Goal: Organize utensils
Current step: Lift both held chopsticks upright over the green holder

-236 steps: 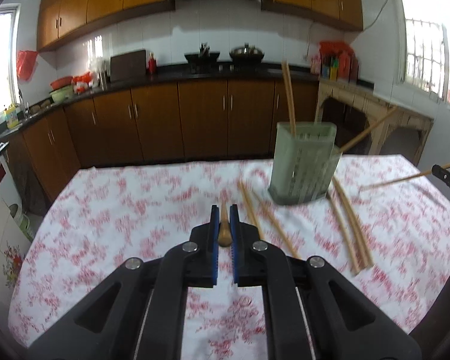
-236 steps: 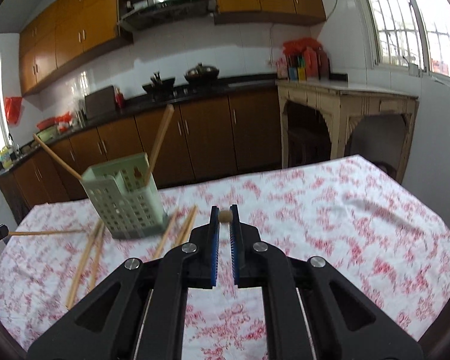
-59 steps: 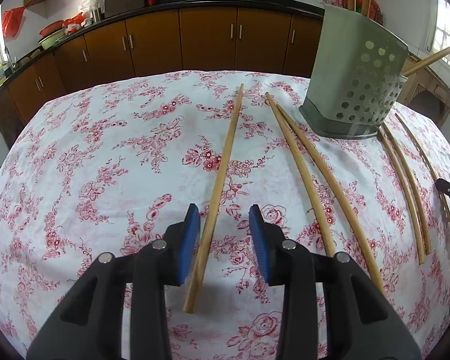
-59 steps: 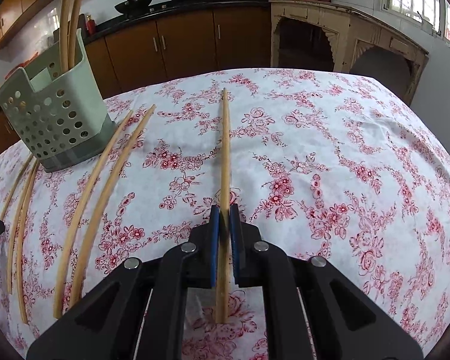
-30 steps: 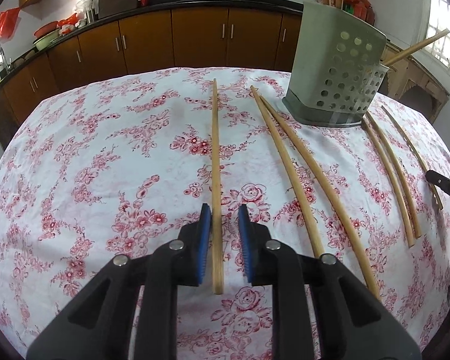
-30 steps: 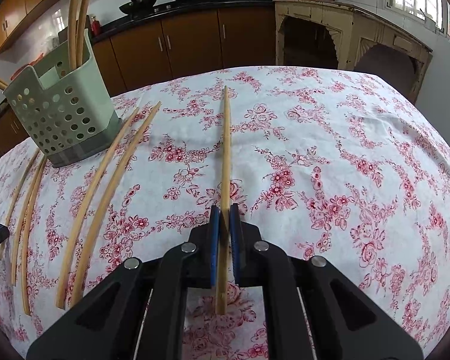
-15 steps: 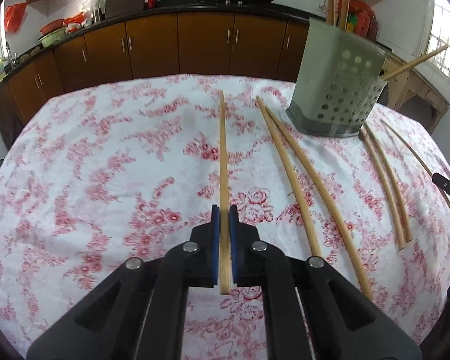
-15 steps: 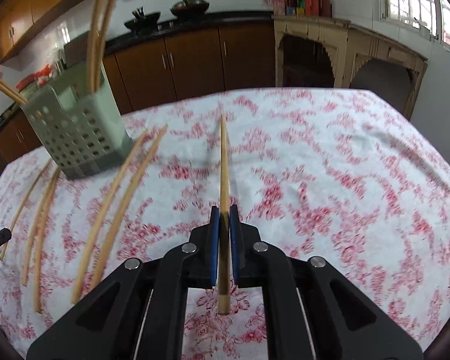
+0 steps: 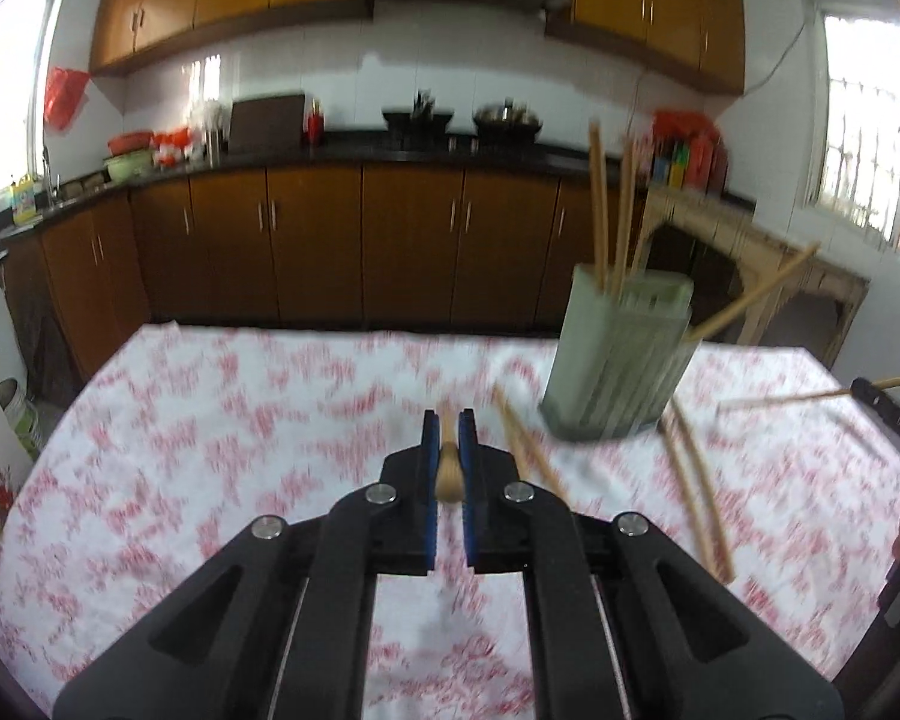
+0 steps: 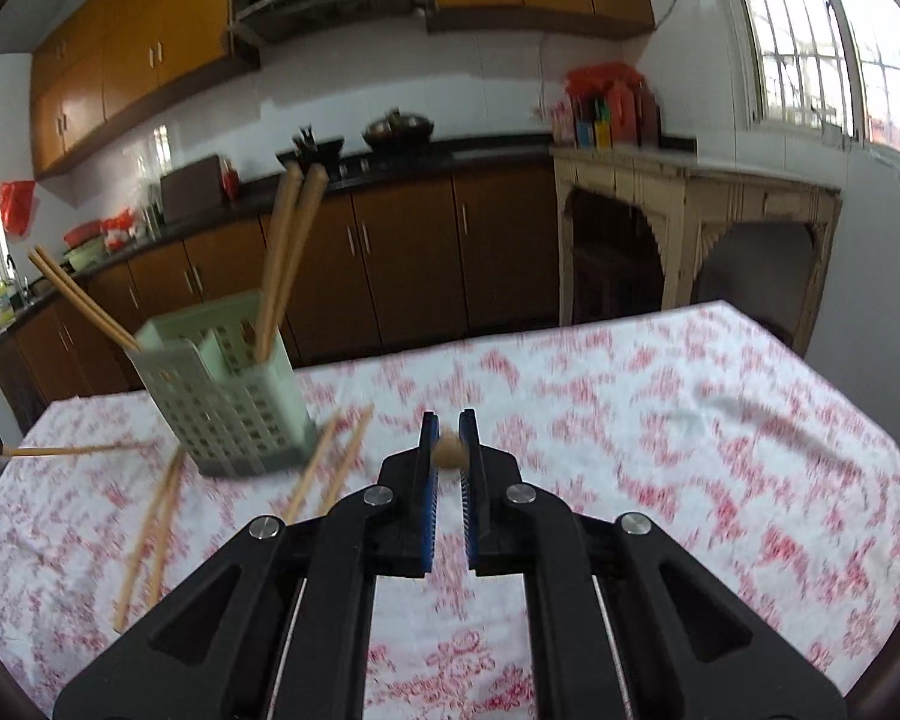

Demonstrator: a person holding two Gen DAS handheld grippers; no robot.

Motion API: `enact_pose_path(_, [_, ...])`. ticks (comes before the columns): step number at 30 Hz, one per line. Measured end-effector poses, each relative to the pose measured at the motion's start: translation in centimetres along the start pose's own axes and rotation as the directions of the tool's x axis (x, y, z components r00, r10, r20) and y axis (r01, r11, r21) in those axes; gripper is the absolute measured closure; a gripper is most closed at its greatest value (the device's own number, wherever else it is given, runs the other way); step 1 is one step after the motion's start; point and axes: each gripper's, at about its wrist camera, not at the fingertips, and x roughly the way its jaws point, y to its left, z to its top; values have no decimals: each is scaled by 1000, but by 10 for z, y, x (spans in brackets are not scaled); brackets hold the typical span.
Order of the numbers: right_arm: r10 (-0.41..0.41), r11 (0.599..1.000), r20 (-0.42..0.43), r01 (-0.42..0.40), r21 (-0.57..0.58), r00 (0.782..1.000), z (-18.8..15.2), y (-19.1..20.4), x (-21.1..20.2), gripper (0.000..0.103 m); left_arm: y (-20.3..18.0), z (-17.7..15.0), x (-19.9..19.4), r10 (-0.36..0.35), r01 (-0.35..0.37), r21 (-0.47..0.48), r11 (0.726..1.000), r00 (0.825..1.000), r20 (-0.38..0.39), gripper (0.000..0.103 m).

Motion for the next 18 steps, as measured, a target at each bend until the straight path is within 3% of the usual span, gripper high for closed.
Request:
enact_pose_path(8, [49, 999, 86, -49, -4, 995, 25, 11, -22, 96, -2, 25, -20, -13, 16, -26, 1000, 996, 84, 96])
enact_pose_path(18, [64, 998, 94, -63, -15, 994, 34, 23, -23, 96, -2, 31, -20, -17, 20, -34, 999, 996, 86, 96])
